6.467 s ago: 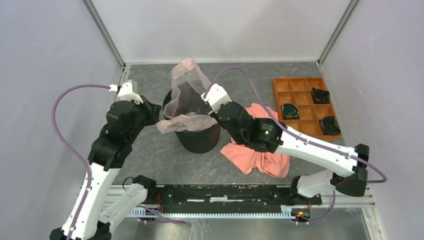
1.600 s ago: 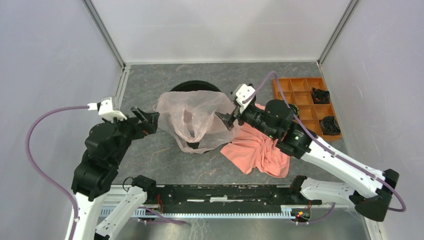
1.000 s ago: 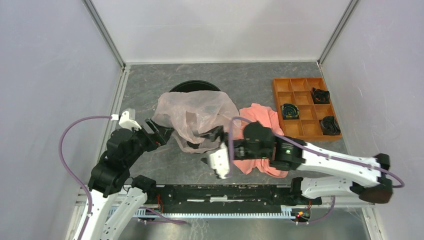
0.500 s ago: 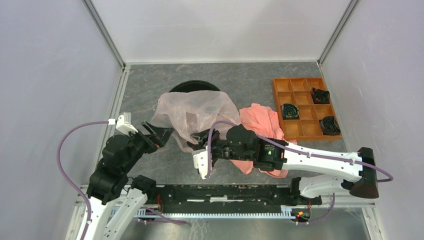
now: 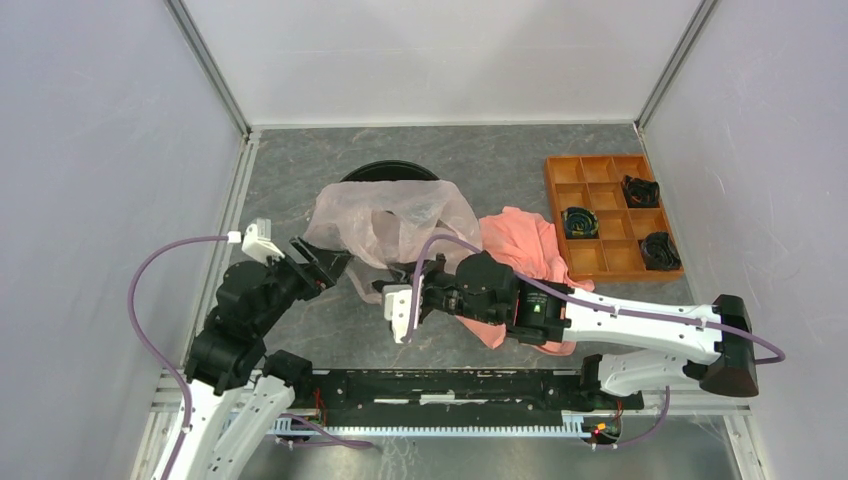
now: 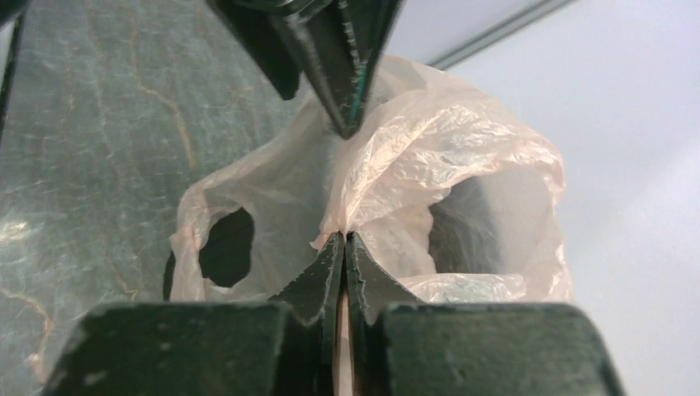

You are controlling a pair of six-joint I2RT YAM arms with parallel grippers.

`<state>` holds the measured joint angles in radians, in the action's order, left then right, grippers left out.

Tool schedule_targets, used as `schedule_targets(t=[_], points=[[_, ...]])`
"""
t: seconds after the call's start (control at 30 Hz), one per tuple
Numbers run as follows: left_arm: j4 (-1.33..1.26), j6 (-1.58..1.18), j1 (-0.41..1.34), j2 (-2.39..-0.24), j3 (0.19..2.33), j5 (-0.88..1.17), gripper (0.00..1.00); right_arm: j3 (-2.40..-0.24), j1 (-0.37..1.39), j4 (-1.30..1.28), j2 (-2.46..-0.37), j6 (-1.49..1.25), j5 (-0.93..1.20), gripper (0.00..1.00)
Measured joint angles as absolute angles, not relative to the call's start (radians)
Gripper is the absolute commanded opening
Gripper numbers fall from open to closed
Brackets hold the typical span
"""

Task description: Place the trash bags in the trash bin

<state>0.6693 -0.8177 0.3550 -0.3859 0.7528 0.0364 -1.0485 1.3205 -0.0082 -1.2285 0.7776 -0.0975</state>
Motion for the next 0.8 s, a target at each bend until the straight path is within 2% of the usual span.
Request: schedule_targets(t=[0.07, 0.33, 0.8], points=[[0.640, -0.822, 0.355, -0.395, 0.741, 0.037, 0.75, -1.058, 1.320, 0.005, -1.229, 0.768, -0.142, 0.00], [0.585, -0.822, 0.355, -0.404, 0.724, 0.036, 0.68, -1.128, 1.234, 0.082, -1.245, 0.736, -0.277, 0.00], [0.568, -0.820, 0.355, -0.408, 0.719, 0.037, 0.66, -1.156, 0.928, 0.288, -1.375, 0.676, -0.245, 0.00]])
